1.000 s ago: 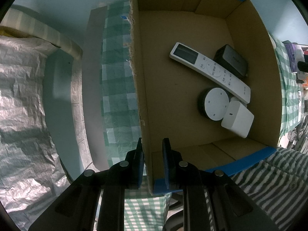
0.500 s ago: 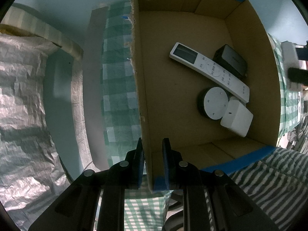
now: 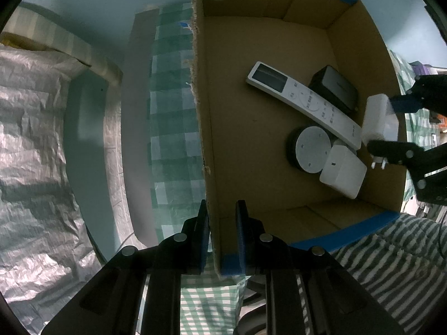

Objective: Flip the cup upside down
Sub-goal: 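Lower the block beside the remote and open the right tool, then move the right tool to the large flat white case and grasp it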

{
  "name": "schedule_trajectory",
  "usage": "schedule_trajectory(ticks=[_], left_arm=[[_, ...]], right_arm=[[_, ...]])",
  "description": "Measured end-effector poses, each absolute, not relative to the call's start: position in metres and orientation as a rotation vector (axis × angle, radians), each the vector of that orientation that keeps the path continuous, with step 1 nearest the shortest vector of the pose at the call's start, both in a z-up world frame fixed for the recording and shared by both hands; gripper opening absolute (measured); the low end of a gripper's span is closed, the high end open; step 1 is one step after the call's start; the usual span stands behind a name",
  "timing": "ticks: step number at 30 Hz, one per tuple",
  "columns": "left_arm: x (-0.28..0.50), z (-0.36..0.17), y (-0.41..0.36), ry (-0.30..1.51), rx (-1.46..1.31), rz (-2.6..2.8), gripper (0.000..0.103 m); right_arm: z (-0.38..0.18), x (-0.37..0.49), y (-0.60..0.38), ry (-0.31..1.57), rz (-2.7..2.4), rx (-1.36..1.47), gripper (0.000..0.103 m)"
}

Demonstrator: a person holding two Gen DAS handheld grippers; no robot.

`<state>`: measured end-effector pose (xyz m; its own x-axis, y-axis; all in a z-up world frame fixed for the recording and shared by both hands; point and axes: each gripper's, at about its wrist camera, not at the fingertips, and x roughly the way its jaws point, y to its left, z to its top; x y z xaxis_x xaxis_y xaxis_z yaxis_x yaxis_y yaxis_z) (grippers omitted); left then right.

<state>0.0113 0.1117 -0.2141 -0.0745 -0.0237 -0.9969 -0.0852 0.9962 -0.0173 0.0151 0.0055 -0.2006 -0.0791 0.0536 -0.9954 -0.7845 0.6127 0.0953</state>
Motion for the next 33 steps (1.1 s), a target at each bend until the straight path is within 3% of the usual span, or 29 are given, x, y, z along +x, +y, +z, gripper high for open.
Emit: schedule_trajectory(ticks=[14,33], left_arm=[[0.01,-0.214,0.113,1.644,-0.086,0.05,0.016],[0.009,-0.215,0.113,1.645,-0.076,0.046,0.016]], right_arm=[[-0.212,0.011,0.007,1.498,0.765,-0.676,0.05],[-0.157,0.037,-0.053,1.388,0.7,-0.55,0.05]])
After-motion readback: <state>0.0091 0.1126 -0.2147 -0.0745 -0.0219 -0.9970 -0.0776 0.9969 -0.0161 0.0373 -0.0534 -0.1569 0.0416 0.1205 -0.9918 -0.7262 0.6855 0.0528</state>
